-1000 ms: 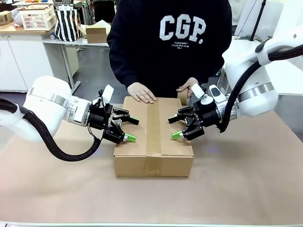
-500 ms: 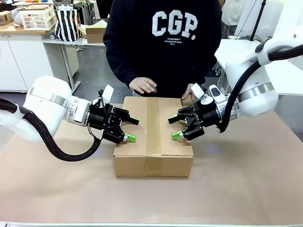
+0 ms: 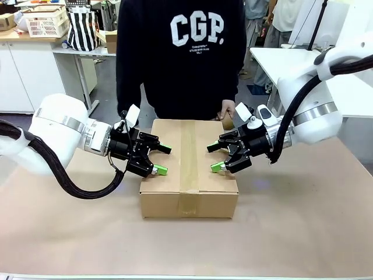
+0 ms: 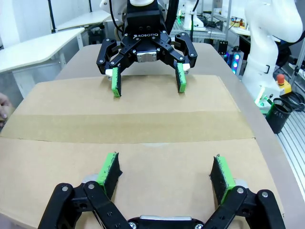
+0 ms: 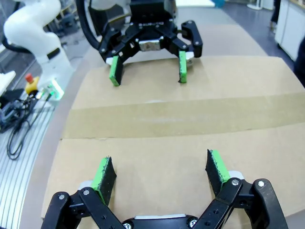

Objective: Pack the gift set into the box.
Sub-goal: Press and hold the closed box until the human finishes sealing it.

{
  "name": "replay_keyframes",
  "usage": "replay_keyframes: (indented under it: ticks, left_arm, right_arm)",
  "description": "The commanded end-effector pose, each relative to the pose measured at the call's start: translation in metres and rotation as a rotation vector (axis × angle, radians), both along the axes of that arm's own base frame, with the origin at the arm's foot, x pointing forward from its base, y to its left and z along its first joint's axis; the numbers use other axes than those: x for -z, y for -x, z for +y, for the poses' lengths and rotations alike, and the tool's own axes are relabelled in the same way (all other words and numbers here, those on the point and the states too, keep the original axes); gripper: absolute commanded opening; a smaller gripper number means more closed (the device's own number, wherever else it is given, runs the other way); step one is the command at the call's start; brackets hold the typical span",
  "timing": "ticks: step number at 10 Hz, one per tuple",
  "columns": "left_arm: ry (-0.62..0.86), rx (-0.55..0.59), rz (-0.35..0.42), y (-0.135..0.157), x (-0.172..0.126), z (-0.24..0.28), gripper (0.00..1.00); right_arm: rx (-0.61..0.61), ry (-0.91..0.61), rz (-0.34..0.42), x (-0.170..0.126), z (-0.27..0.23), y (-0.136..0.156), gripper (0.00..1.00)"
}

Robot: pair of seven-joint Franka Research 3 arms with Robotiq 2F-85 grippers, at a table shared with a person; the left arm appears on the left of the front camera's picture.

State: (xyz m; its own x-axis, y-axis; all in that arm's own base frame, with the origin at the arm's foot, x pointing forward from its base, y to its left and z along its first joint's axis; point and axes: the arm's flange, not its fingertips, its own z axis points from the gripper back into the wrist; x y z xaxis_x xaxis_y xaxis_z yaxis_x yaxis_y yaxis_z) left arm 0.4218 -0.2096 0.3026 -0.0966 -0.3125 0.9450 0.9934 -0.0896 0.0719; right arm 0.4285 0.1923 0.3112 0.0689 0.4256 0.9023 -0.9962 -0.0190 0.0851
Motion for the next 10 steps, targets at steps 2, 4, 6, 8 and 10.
replay_keyframes:
  ticks: [2, 4, 6, 8, 10]
  left_arm:
    - [0.015, 0.021, -0.006, 0.001, -0.021, -0.002, 1.0]
    - [0.022, 0.039, 0.003, 0.005, -0.047, -0.004, 1.0]
    - [0.022, 0.021, -0.024, 0.001, -0.031, -0.004, 1.0]
    - [0.022, 0.021, -0.024, 0.001, -0.031, -0.004, 1.0]
    - [-0.004, -0.013, 0.1, 0.006, -0.058, 0.004, 1.0]
  right_arm:
    - [-0.006, 0.011, -0.012, -0.02, 0.003, 0.0, 1.0]
    - [0.001, 0.04, -0.002, -0.042, 0.007, 0.002, 1.0]
    - [-0.005, 0.006, -0.03, -0.028, 0.004, 0.001, 1.0]
    - [-0.005, 0.006, -0.03, -0.028, 0.004, 0.001, 1.0]
    - [0.058, 0.02, 0.167, -0.066, -0.013, 0.009, 1.0]
